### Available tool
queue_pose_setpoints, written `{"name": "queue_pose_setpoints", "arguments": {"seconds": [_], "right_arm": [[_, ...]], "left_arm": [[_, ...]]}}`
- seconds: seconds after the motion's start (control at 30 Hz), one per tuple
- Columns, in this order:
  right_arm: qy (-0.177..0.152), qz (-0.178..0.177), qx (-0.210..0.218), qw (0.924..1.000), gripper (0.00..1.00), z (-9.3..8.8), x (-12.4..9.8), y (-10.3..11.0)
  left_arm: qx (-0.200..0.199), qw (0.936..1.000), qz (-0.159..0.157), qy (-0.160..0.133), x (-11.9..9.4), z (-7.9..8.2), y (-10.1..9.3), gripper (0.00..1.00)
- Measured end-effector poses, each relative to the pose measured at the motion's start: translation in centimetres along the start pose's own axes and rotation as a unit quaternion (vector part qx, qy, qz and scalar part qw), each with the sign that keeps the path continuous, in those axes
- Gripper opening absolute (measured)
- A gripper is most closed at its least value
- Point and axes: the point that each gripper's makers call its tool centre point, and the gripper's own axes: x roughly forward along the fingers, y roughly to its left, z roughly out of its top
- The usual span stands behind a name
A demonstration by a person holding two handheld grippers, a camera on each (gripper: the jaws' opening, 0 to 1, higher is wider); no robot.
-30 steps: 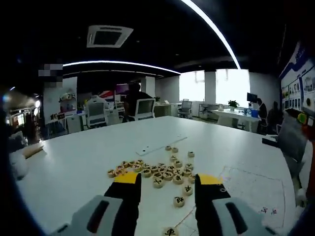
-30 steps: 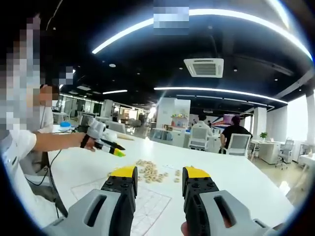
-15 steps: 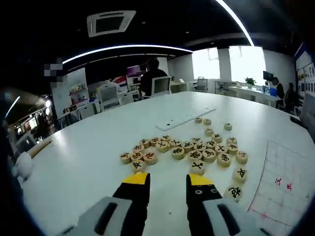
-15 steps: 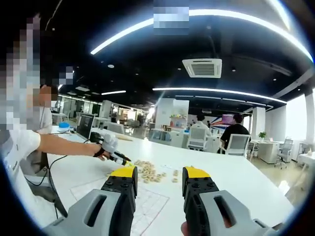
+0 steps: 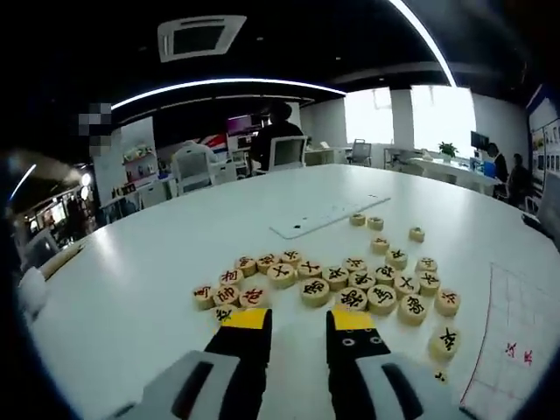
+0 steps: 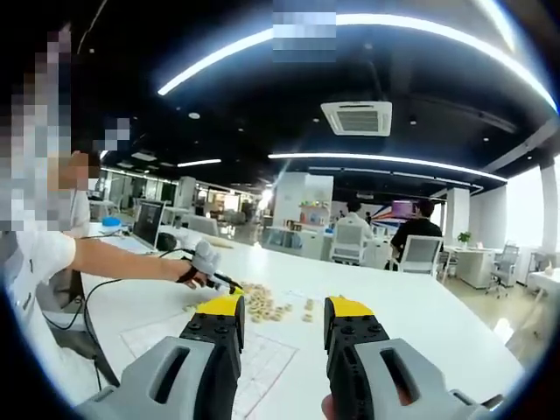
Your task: Pick up the chess pieces one by one and place each piece onto its starting position on the chessboard, setting the pieces on their correct points until all the chess pieces are arranged in the starting layout
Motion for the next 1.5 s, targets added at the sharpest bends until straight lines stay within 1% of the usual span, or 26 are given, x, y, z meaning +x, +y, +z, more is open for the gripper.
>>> {"name": "queue_pose_setpoints", "arguments": {"seconds": [0.1, 0.17, 0.2, 0.3, 0.47, 0.53, 0.6, 0.73, 0.77, 0.87, 0.93, 1.07, 1.17, 1.27, 1.3, 1.4, 1.47, 1.5], "right_arm": [[0.003, 0.0, 0.001, 1.0, 0.37, -0.2, 0.1, -0.1], [0.005, 0.0, 0.001, 1.0, 0.37, -0.2, 0.1, -0.1], [0.006, -0.001, 0.001, 1.0, 0.37, -0.3, 0.1, -0.1], [0.005, -0.001, 0.001, 1.0, 0.37, -0.2, 0.1, -0.2], [0.006, 0.0, 0.002, 1.0, 0.37, -0.4, 0.2, -0.3], [0.007, -0.001, 0.004, 1.0, 0.37, -0.6, 0.3, -0.4], [0.007, 0.0, 0.004, 1.0, 0.37, -0.6, 0.3, -0.4], [0.006, 0.001, 0.003, 1.0, 0.37, -0.5, 0.2, -0.4], [0.005, 0.0, 0.003, 1.0, 0.37, -0.4, 0.1, -0.4], [0.004, -0.001, 0.004, 1.0, 0.37, -0.3, 0.0, -0.6], [0.004, -0.002, 0.004, 1.0, 0.37, -0.3, 0.0, -0.6], [0.002, 0.0, 0.003, 1.0, 0.37, -0.1, 0.0, -0.6], [0.001, 0.001, 0.002, 1.0, 0.37, 0.0, -0.1, -0.5], [0.003, 0.003, 0.0, 1.0, 0.37, 0.0, -0.1, -0.4], [0.003, 0.004, 0.0, 1.0, 0.38, 0.0, -0.1, -0.3], [0.011, 0.017, -0.007, 0.9998, 0.4, -0.3, 0.0, 0.3], [0.016, 0.022, -0.011, 0.9996, 0.42, -0.4, 0.1, 0.6], [0.017, 0.025, -0.013, 0.9995, 0.43, -0.4, 0.1, 0.7]], "left_arm": [[-0.011, 0.9999, -0.004, 0.001, 1.1, 0.3, -0.1, 0.28], [-0.007, 0.9999, -0.007, 0.013, 1.9, 0.0, -0.4, 0.27], [-0.011, 0.9999, -0.008, 0.01, 2.1, 0.3, -0.3, 0.28], [-0.019, 0.9997, -0.009, 0.01, 2.7, 0.6, -0.3, 0.28], [-0.054, 0.9983, -0.018, 0.013, 3.8, 0.9, -0.5, 0.28], [-0.089, 0.9957, -0.023, 0.011, 4.2, 0.8, -0.6, 0.26], [-0.121, 0.9921, -0.032, 0.007, 4.3, 0.6, -1.0, 0.21], [-0.124, 0.9919, -0.028, 0.006, 4.5, 0.6, -1.0, 0.21], [-0.123, 0.9921, -0.021, 0.007, 4.4, 0.5, -0.9, 0.21], [-0.12, 0.9927, -0.014, 0.004, 3.8, 0.8, -0.7, 0.21], [-0.111, 0.9938, -0.012, 0.003, 3.4, 1.1, -0.5, 0.21], [-0.079, 0.9968, -0.013, 0.004, 1.9, 1.4, -0.6, 0.21], [-0.057, 0.9981, -0.022, 0.004, 0.5, 1.4, -1.0, 0.21], [-0.035, 0.9987, -0.036, 0.006, -1.8, 1.1, -1.8, 0.21], [-0.033, 0.9987, -0.037, 0.006, -2.1, 1.0, -1.9, 0.21], [-0.009, 0.998, -0.061, 0.012, -5.0, 0.1, -3.1, 0.21], [-0.003, 0.9976, -0.068, 0.009, -6.1, 0.1, -3.4, 0.21], [-0.007, 0.9972, -0.075, 0.003, -7.0, 0.1, -3.6, 0.21]]}}
